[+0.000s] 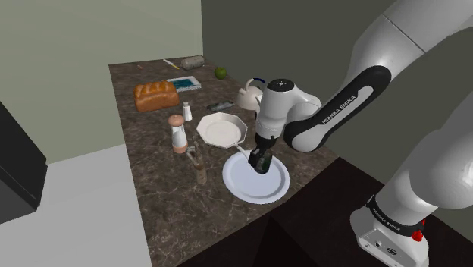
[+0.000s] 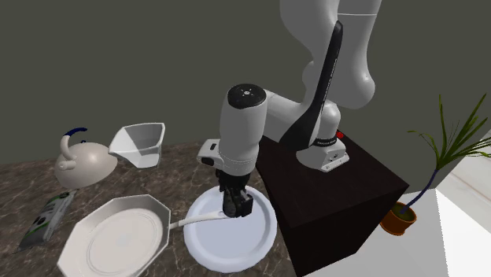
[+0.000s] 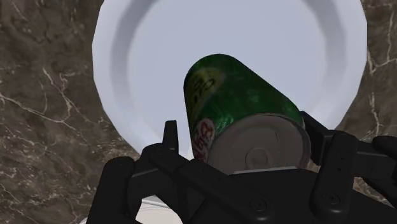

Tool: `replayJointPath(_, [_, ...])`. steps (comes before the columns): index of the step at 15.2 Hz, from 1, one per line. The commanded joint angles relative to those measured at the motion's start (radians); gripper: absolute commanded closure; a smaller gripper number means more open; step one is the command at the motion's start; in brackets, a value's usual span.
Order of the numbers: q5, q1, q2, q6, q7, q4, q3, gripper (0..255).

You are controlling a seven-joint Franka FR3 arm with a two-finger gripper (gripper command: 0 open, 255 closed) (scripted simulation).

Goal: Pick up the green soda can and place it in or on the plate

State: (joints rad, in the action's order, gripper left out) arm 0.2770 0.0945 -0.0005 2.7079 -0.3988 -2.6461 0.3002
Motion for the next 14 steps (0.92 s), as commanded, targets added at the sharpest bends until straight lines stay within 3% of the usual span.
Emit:
replayJointPath(1, [0.0,0.0,0.0,0.0,0.0,0.0,0.0,0])
replayJointPath(2, [0.001,-0.001,-0.001,0.003,0.001,-0.005,-0.001,0])
replayJointPath(6, [-0.143,0.029,-0.151,-0.136,0.103,-0.002,0.007,0])
replayJointPath(14, [-0.142,0.031,-0.15,-0.136,0.102,-0.002,0.005,0])
